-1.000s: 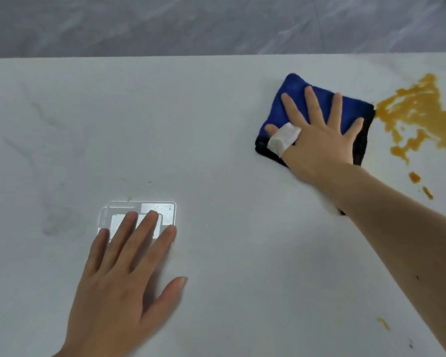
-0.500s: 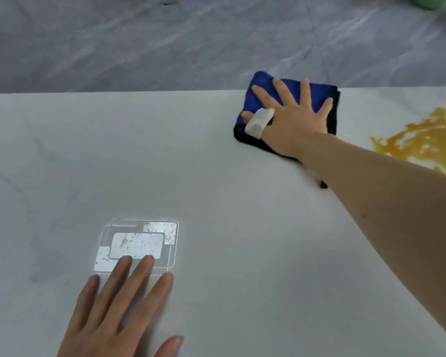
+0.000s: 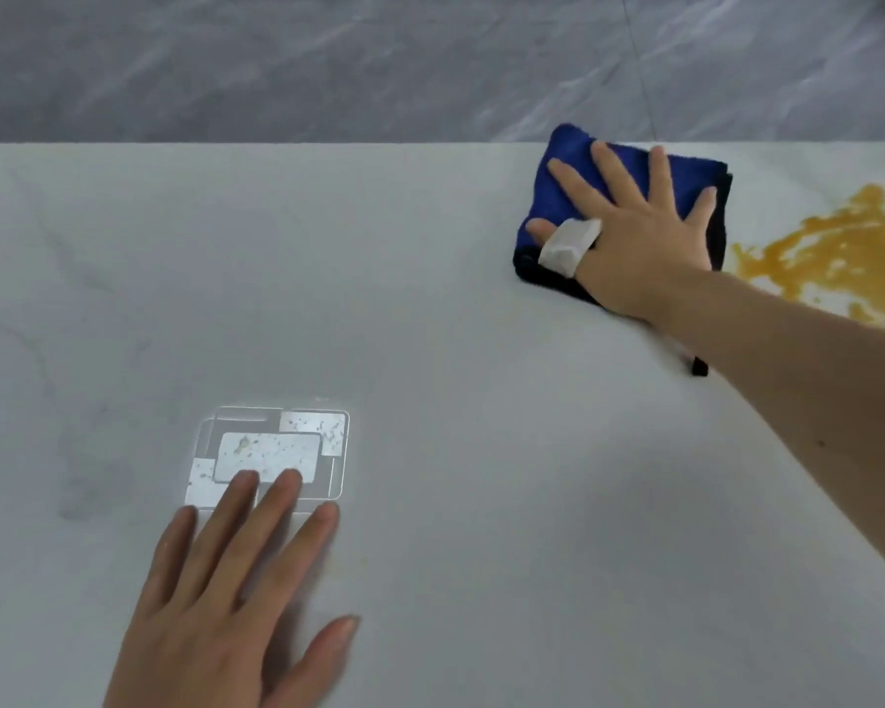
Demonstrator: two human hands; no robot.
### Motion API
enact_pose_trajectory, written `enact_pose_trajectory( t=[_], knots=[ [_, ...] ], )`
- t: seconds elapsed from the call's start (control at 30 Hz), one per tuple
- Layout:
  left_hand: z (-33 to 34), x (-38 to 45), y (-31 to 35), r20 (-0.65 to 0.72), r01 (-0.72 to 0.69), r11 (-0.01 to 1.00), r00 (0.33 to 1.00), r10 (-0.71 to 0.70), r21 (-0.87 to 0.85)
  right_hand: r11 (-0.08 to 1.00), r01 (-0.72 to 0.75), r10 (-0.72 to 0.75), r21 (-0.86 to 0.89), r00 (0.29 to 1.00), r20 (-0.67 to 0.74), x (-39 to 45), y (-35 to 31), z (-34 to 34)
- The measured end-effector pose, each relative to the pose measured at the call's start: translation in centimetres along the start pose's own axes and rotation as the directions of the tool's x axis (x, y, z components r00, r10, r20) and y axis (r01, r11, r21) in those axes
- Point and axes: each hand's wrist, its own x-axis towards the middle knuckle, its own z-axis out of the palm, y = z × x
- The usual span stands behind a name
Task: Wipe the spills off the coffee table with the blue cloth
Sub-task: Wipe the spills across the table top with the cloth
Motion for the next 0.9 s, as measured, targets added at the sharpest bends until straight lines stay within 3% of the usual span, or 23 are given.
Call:
enact_pose_trajectory(
  t=[0.23,0.43,0.6,0.73,0.9],
  knots=[
    [-0.5,-0.6,0.1,0.041,0.028,1.0,0.999,-0.027,-0.007,0.981,-0.189,0.188,0.04,0.982,0.037,-5.4,4.3,0.4],
    [-0.1,-0.6,0.0,0.046,0.012,1.0,0.999,-0.012,-0.017,0.997,-0.046,0.048,-0.055,0.998,0.044,-10.3,1.8,1.9],
    [-0.2,-0.6,-0.1,0.062,0.018,1.0,0.998,-0.018,-0.003,0.999,0.01,-0.009,-0.036,1.0,0.017,-4.4,2.4,0.6],
    [-0.2,-0.4,0.1,0.062,0.026,1.0,0.998,-0.025,-0.011,0.995,-0.098,0.099,0.03,0.995,-0.005,-1.0,6.1,-0.5],
    [-0.3,-0.2,0.3,0.045,0.028,0.999,0.999,-0.026,-0.03,0.94,-0.324,0.324,0.106,0.946,0.02,-5.6,9.8,-0.6]
  ],
)
